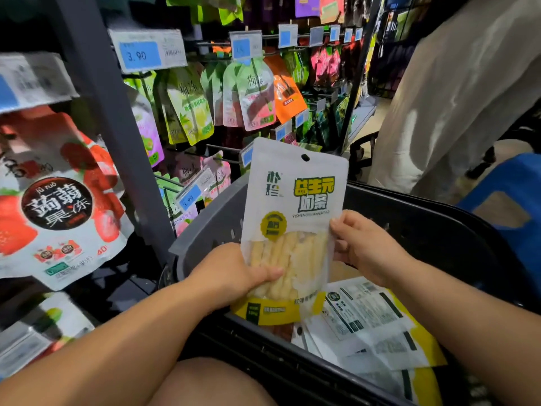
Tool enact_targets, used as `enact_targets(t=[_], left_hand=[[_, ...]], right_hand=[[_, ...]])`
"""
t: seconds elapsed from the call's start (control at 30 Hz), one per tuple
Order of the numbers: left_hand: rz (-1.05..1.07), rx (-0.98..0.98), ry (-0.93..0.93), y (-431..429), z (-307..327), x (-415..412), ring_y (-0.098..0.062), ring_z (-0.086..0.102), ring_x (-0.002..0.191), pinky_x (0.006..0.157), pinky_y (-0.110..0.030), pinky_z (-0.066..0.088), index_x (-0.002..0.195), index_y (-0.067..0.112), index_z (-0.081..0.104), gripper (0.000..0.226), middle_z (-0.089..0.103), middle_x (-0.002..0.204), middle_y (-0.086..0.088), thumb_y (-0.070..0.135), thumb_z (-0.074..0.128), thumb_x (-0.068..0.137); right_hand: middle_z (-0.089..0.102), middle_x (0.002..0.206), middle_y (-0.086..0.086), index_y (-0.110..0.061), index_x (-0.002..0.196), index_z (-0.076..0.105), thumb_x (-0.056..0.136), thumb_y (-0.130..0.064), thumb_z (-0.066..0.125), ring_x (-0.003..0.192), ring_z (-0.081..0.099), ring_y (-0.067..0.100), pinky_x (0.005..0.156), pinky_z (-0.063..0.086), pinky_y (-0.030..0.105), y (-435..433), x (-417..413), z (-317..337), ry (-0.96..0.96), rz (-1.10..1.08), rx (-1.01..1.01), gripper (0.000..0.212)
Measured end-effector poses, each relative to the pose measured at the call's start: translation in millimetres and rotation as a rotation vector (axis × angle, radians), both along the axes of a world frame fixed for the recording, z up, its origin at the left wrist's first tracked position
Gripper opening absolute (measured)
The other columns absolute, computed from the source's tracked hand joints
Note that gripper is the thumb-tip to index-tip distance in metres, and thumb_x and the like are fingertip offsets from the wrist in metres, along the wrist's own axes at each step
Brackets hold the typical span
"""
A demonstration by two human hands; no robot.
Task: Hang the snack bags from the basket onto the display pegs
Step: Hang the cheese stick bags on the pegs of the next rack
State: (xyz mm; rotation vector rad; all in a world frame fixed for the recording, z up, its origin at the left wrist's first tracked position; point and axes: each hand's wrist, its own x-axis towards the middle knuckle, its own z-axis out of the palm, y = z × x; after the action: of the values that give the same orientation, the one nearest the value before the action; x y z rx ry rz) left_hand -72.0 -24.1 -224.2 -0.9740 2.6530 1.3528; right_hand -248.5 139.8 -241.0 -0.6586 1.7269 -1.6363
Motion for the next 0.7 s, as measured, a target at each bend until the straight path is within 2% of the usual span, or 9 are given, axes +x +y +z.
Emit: enact_targets(t=[0.07, 0.1, 0.13, 0.2, 0.3, 0.37, 0.43, 0.57, 0.7], left_hand=[[0.053, -0.096, -0.011, 1, 1, -1, -0.015, 0.067, 0.089, 0.086, -0.033, 0.053, 0.08, 0.028, 0.07, 0.024, 0.073, 0.088, 0.009, 0.052, 0.074, 0.078], [0.086, -0.136, -0.003, 1, 3, -2, -0.018, 0.066, 0.09, 0.083, -0.032, 0.052, 0.082, 0.029, 0.069, 0.024, 0.072, 0.089, 0.006, 0.052, 0.072, 0.08], [0.12, -0.166, 0.009, 2, 4, -2, -0.021, 0.064, 0.088, 0.078, -0.031, 0.049, 0.082, 0.03, 0.065, 0.022, 0.069, 0.087, 0.004, 0.052, 0.07, 0.082], [0.176, -0.21, 0.028, 3, 6, -1, -0.024, 0.06, 0.084, 0.07, -0.03, 0.043, 0.078, 0.03, 0.06, 0.023, 0.064, 0.081, 0.002, 0.051, 0.067, 0.085], [0.203, -0.237, 0.044, 4, 4, -1, -0.029, 0.063, 0.094, 0.071, -0.031, 0.042, 0.09, 0.026, 0.066, 0.024, 0.068, 0.093, -0.004, 0.049, 0.066, 0.086], [0.208, -0.248, 0.05, 4, 2, -1, -0.029, 0.063, 0.1, 0.077, -0.033, 0.047, 0.104, 0.023, 0.071, 0.032, 0.071, 0.104, -0.004, 0.049, 0.065, 0.087], [0.219, -0.257, 0.065, 3, 1, -1, -0.029, 0.063, 0.1, 0.079, -0.034, 0.048, 0.11, 0.022, 0.07, 0.036, 0.071, 0.106, -0.004, 0.049, 0.065, 0.087], [0.233, -0.241, 0.088, 1, 1, -2, -0.03, 0.063, 0.099, 0.081, -0.035, 0.048, 0.109, 0.021, 0.07, 0.035, 0.071, 0.105, -0.006, 0.049, 0.064, 0.087], [0.232, -0.238, 0.096, 2, 1, -2, -0.03, 0.063, 0.098, 0.08, -0.034, 0.047, 0.11, 0.019, 0.069, 0.037, 0.07, 0.101, -0.005, 0.048, 0.064, 0.088]], right_hand=[[0.066, 0.074, 0.0, -0.01, 0.099, 0.056, 0.098, -0.016, 0.058, 0.067, 0.062, 0.012, 0.073, 0.055, 0.034, 5, -8, -8, 0.108, 0.142, 0.145, 0.006], [0.071, 0.081, -0.002, -0.012, 0.103, 0.059, 0.093, -0.016, 0.066, 0.075, 0.067, 0.012, 0.079, 0.056, 0.035, 9, -12, -14, 0.208, 0.228, 0.273, 0.012], [0.073, 0.092, -0.004, -0.015, 0.107, 0.062, 0.088, -0.019, 0.073, 0.087, 0.069, 0.011, 0.086, 0.056, 0.034, 12, -16, -21, 0.336, 0.325, 0.435, 0.022], [0.066, 0.119, -0.008, -0.025, 0.118, 0.062, 0.079, -0.033, 0.082, 0.114, 0.061, 0.011, 0.099, 0.049, 0.035, 16, -20, -36, 0.596, 0.519, 0.75, 0.044], [0.042, 0.148, -0.007, -0.035, 0.14, 0.048, 0.071, -0.046, 0.085, 0.137, 0.039, 0.019, 0.111, 0.036, 0.037, 22, -20, -59, 0.782, 0.768, 1.016, 0.078], [0.023, 0.16, -0.005, -0.036, 0.15, 0.035, 0.07, -0.049, 0.085, 0.148, 0.022, 0.022, 0.119, 0.025, 0.041, 26, -22, -72, 0.837, 0.896, 1.093, 0.096], [0.009, 0.164, -0.009, -0.04, 0.153, 0.023, 0.068, -0.049, 0.086, 0.151, 0.01, 0.022, 0.122, 0.019, 0.046, 29, -25, -79, 0.825, 0.946, 1.154, 0.106], [0.001, 0.165, -0.011, -0.042, 0.155, 0.011, 0.066, -0.043, 0.09, 0.152, 0.005, 0.02, 0.123, 0.014, 0.045, 34, -26, -85, 0.82, 0.961, 1.179, 0.119], [0.0, 0.165, -0.014, -0.047, 0.154, 0.012, 0.067, -0.044, 0.088, 0.152, 0.005, 0.02, 0.123, 0.013, 0.045, 38, -27, -90, 0.814, 0.919, 1.179, 0.116]])
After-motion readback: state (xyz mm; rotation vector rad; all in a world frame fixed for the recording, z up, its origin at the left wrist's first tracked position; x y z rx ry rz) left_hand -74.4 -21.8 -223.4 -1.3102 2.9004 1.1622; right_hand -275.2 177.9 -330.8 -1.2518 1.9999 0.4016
